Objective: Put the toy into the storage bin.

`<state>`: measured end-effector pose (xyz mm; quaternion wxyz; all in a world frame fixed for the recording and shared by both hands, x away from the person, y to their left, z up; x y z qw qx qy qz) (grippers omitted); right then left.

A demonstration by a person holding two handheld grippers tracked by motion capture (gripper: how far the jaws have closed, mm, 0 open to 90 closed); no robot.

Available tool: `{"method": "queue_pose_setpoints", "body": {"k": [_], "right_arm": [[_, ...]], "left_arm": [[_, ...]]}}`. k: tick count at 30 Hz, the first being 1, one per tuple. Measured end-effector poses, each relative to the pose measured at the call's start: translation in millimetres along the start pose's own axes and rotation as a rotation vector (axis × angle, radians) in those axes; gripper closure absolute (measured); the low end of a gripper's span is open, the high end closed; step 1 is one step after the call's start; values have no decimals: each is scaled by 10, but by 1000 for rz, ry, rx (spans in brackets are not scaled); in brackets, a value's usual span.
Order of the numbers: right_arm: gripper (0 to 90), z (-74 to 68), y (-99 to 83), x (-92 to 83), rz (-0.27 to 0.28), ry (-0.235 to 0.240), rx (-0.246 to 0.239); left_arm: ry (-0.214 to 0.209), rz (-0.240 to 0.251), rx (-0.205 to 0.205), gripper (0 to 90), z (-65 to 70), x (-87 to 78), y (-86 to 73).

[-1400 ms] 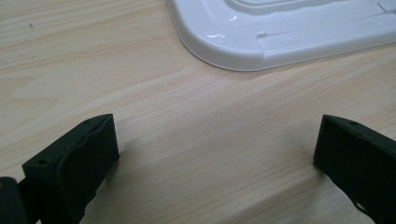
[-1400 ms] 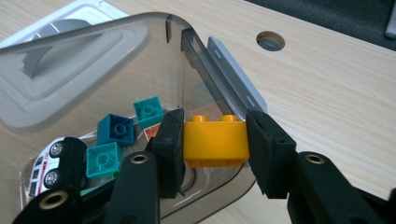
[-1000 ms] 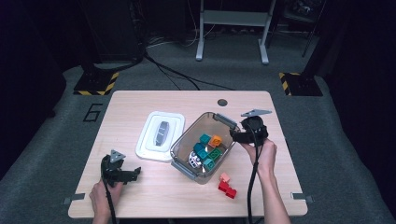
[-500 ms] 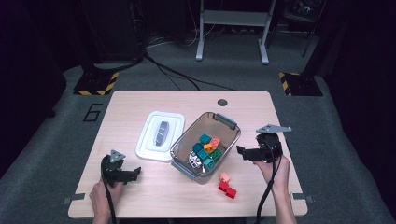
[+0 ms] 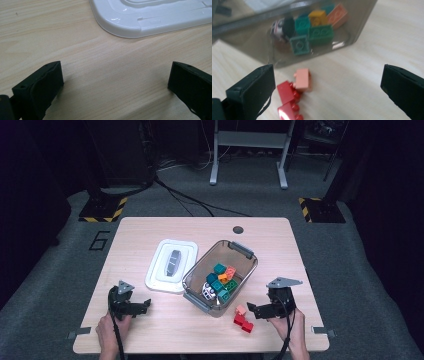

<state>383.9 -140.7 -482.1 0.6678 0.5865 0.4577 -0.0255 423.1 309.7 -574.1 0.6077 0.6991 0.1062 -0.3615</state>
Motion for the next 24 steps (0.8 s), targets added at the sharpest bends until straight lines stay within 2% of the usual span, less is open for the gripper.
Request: {"method": "queue_pose_setpoints", "body": {"k": [5, 12, 14, 17, 24], "right_arm": [[2, -106, -222, 108, -38, 17, -24], [151, -245, -419, 185, -66, 60, -46], [236, -284, -463, 195, -68, 71, -52], [380, -328, -545, 208, -73, 58, -69], [553, -330, -703, 234, -102, 77, -71]], "left_arm": [[1, 0, 1, 0, -1, 0, 0], [0, 0, 0, 0, 0, 0, 0], [1, 0, 1, 0, -1, 0, 1], [0, 0, 0, 0, 0, 0, 0], [0, -1, 0, 0, 0, -1, 0]]}}
Point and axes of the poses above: each handheld gripper's, and its own axes: x roughly forward along the jaws, y roughly out of its top, z roughly to its right, the point moved 6 cm from there along x, roughly forward along the jaws, and after that the axes turned 4 degrees about z, right-handed, at the moved point
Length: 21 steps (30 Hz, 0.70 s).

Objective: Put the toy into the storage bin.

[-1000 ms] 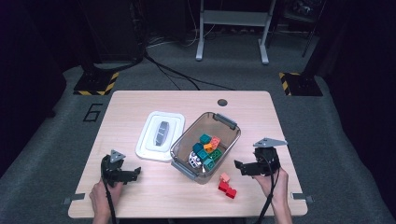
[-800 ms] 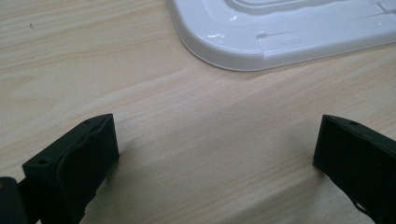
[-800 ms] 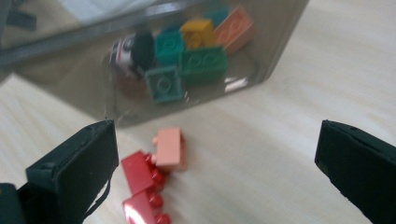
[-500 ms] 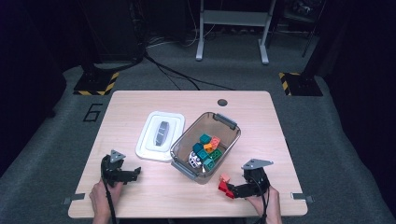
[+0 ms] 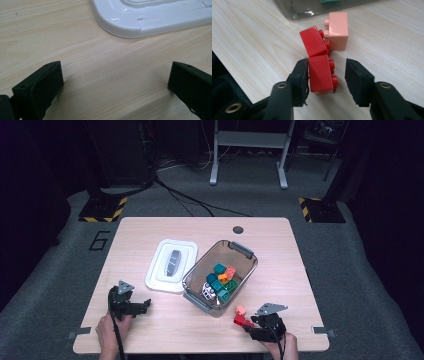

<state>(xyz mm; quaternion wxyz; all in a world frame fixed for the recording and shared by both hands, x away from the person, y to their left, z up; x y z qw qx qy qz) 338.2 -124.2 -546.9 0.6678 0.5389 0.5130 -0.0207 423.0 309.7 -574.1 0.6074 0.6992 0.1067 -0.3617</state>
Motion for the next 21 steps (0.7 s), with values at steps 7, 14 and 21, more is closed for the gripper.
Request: {"method": "queue_pose_setpoints", "body": {"k": [7, 14, 21], "right_arm": [[673, 25, -33, -32, 7, -20, -19], [675, 128, -11, -89, 12, -60, 43], [676, 345, 98, -173, 51, -106, 53]], "left_arm": [[0, 1, 1, 0, -1, 1, 1], [0, 0, 0, 0, 0, 0, 0], [0, 2, 1, 0, -1, 1, 1]]}}
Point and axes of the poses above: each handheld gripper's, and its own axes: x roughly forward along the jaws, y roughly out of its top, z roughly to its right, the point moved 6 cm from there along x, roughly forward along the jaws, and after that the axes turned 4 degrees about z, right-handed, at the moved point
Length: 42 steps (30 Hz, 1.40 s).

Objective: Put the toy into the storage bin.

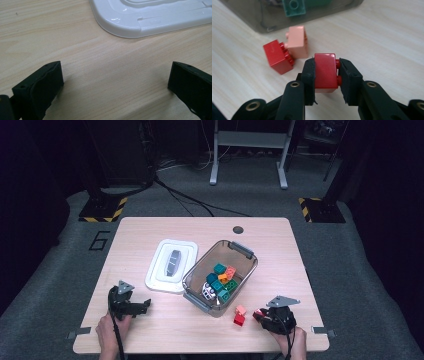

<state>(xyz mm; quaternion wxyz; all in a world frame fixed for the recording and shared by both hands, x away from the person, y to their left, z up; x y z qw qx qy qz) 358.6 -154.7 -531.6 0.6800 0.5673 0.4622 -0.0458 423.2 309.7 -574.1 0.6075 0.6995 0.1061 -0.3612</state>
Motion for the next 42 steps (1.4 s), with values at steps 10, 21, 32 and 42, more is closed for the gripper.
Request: {"method": "queue_pose_setpoints", "body": {"k": [10, 21, 32, 42], "right_arm": [[677, 176, 283, -47, 43, -50, 18], [678, 333, 571, 19, 77, -62, 35], [677, 440, 875, -1, 97, -76, 48], [677, 514, 1086, -47, 109, -96, 63]], "left_arm": [[0, -2, -1, 0, 1, -1, -1], [-1, -1, -1, 0, 1, -1, -1], [0, -1, 0, 0, 0, 0, -1], [-1, -1, -1, 0, 1, -1, -1]]}}
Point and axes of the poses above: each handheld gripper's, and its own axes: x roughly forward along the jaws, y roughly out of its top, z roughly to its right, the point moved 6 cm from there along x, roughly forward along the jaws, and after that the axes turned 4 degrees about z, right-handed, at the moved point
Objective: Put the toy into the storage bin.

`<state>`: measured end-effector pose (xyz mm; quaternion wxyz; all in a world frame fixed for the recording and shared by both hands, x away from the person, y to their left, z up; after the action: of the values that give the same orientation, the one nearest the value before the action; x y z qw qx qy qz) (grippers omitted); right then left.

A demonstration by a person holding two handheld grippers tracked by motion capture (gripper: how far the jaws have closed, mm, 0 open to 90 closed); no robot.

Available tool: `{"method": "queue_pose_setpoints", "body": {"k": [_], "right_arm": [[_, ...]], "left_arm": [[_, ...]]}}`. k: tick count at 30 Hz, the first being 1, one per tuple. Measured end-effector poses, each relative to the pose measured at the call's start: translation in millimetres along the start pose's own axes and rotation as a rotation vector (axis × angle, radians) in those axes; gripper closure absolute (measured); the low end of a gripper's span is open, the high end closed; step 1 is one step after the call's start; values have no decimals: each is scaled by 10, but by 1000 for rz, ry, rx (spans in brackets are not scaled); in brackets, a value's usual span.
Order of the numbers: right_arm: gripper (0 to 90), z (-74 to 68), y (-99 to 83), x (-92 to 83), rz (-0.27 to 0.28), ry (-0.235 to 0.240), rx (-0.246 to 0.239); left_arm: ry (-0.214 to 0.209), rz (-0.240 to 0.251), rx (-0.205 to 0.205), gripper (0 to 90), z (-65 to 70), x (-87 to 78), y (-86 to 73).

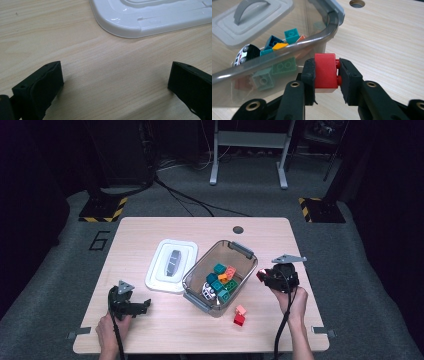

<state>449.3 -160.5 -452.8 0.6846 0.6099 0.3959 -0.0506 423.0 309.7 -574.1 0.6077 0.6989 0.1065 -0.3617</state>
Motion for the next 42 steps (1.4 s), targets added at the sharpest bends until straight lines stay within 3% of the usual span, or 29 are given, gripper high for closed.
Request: {"method": "queue_pose_setpoints", "body": {"k": [11, 21, 34, 42], "right_arm": [[677, 33, 202, -100, 30, -22, -10], [677, -44, 457, -169, 61, -27, -42], [677, -258, 664, 102, 35, -10, -86], [675, -268, 651, 268, -2, -26, -84]], "left_arm": [[1, 1, 2, 0, -2, 0, 1], [0, 0, 1, 0, -1, 0, 0], [0, 0, 0, 0, -1, 0, 0], [0, -1, 1, 0, -1, -1, 0]]}}
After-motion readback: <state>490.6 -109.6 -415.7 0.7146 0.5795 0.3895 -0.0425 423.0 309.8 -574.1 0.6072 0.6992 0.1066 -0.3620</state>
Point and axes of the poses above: each handheld gripper's, and its own axes: x roughly forward along the jaws, y roughly out of its top, z roughly to its right, the point moved 6 cm from there along x, roughly forward along the jaws, and after that the axes turned 4 degrees about z, right-handed, at the moved point
